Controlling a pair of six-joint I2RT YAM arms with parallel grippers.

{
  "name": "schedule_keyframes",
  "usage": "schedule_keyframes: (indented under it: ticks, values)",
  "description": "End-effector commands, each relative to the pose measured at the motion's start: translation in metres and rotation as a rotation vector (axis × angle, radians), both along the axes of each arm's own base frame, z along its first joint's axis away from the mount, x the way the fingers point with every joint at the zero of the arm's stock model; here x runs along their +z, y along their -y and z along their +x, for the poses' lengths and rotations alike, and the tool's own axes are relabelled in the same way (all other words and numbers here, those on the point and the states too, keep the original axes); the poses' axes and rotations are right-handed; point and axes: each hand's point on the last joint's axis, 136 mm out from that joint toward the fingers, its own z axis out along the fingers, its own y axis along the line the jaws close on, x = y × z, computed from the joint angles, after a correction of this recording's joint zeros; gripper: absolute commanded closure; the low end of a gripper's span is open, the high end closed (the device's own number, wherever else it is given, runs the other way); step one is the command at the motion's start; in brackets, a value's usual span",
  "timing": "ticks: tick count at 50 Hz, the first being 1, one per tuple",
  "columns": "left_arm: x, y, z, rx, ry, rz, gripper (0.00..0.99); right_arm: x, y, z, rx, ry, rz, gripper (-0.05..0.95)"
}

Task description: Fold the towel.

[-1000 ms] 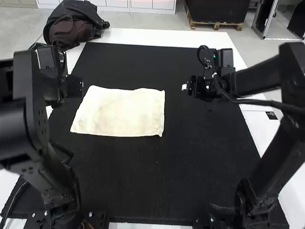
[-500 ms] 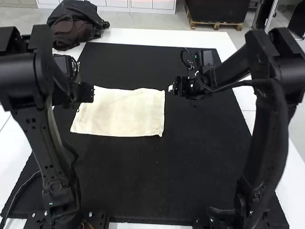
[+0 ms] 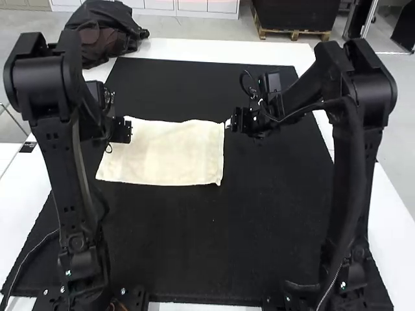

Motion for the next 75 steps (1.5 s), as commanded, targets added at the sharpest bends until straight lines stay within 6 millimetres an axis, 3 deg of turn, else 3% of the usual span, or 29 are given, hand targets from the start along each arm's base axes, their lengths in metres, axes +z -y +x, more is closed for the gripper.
schedule_keyframes:
  ticks: [1,26,39,49,75]
  values:
    - [0.013,-0.002,0.017,-0.017,0.041,0.018,0.046,0.013,-0.022,0.008,0.040,0.025,0.034,-0.01]
    - [-0.004,-0.018,0.037,0.002,0.013,0.009,0.049,-0.012,-0.053,0.020,0.076,-0.020,0.025,-0.01]
    - [-0.016,-0.034,0.038,0.027,-0.006,0.006,0.059,-0.025,-0.057,0.029,0.078,-0.034,0.016,-0.01]
    - [-0.026,-0.036,0.040,0.029,-0.023,0.000,0.064,-0.037,-0.060,0.028,0.083,-0.053,0.005,-0.01]
    - [-0.033,-0.036,0.045,0.033,-0.043,-0.014,0.067,-0.037,-0.081,0.029,0.117,-0.044,0.003,-0.01]
